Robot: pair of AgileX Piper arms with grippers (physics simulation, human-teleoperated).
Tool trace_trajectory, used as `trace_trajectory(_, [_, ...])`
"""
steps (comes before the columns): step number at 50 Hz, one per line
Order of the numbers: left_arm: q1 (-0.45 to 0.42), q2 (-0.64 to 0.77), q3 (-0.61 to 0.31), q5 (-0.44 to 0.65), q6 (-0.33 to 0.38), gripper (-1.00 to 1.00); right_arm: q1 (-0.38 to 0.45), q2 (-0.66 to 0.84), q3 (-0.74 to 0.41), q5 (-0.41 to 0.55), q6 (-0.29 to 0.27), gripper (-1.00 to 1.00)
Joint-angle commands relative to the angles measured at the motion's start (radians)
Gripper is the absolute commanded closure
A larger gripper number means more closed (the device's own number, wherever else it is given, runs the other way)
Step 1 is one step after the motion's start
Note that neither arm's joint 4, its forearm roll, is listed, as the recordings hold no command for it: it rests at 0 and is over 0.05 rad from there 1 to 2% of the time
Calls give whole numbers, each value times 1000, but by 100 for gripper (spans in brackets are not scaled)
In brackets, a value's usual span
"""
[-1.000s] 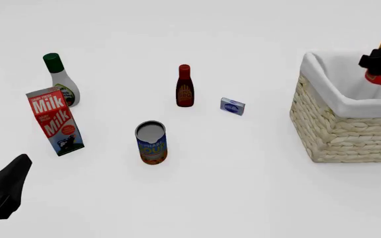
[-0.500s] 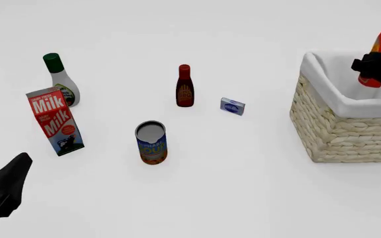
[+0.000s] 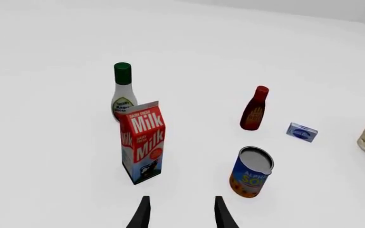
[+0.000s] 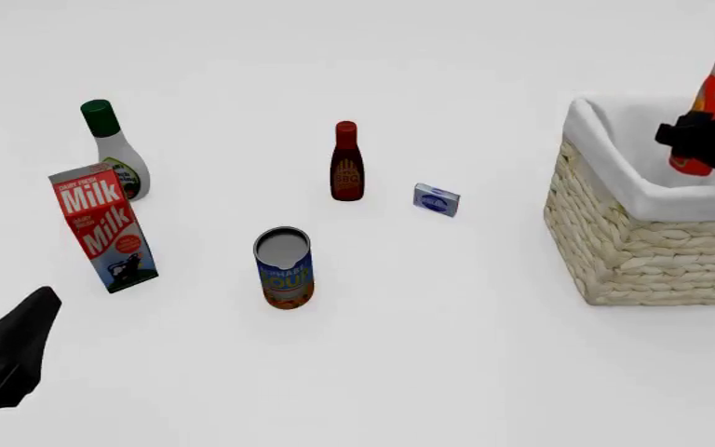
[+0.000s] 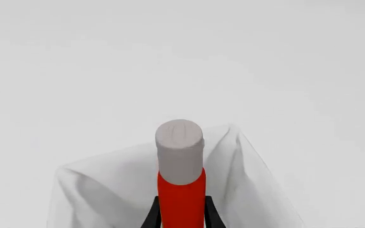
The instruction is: Pick the ketchup and place it in the basket.
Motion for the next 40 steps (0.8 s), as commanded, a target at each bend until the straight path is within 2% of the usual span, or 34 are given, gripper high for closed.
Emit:
trace_trajectory(1, [1, -4, -2, 5, -1, -100, -10, 21, -9, -4, 10, 100])
trace_trajectory(13, [-1, 0, 1, -2, -2, -100, -14, 32, -2, -6, 11, 100])
trace_trajectory(14, [-1, -2, 0, 0, -2, -100, -13, 32, -2, -4, 10, -100])
trace_trajectory(40, [-2, -21, -2, 15, -8, -100, -12, -35, 15, 15, -1, -100])
